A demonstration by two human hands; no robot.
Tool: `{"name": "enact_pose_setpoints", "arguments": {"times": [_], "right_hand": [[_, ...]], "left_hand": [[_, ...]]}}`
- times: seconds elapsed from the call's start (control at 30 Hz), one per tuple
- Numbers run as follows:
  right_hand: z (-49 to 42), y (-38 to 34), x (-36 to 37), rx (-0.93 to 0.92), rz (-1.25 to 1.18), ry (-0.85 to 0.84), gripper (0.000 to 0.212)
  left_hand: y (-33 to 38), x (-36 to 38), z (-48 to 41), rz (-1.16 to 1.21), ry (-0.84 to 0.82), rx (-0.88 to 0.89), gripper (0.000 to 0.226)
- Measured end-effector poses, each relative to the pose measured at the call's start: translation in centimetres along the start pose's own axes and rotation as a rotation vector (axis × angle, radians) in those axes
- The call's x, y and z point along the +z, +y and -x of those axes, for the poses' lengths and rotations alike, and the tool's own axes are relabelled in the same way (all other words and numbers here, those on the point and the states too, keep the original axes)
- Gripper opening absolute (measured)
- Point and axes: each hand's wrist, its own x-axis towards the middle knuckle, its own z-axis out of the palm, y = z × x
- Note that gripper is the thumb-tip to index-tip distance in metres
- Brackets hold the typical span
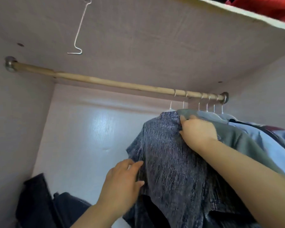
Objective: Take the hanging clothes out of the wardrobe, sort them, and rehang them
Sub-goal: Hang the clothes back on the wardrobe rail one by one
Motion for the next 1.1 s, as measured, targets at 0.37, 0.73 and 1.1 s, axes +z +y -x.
{"name": "enact_pose_setpoints", "arguments": {"times": [0.37, 0.73, 1.1], "right_hand": [[9.7, -3.3, 0.5, -0.104, -0.093, -0.097, 0.044], [33.3, -5.1, -1.9, -0.008, -0.212, -0.600, 0.041], [58.4, 2.0, -15.7, 0.476, -0.079, -0.924, 0.047]], "left_hand": [[0.0, 0.3, 3.4, 0.030, -0.166, -0.007, 0.055], [4.8, -1.8, 14.1, 0.144, -0.382, 0.143, 0.057], [19.6, -4.4, 31.3, 0.263, -0.700, 0.548, 0.048]]}}
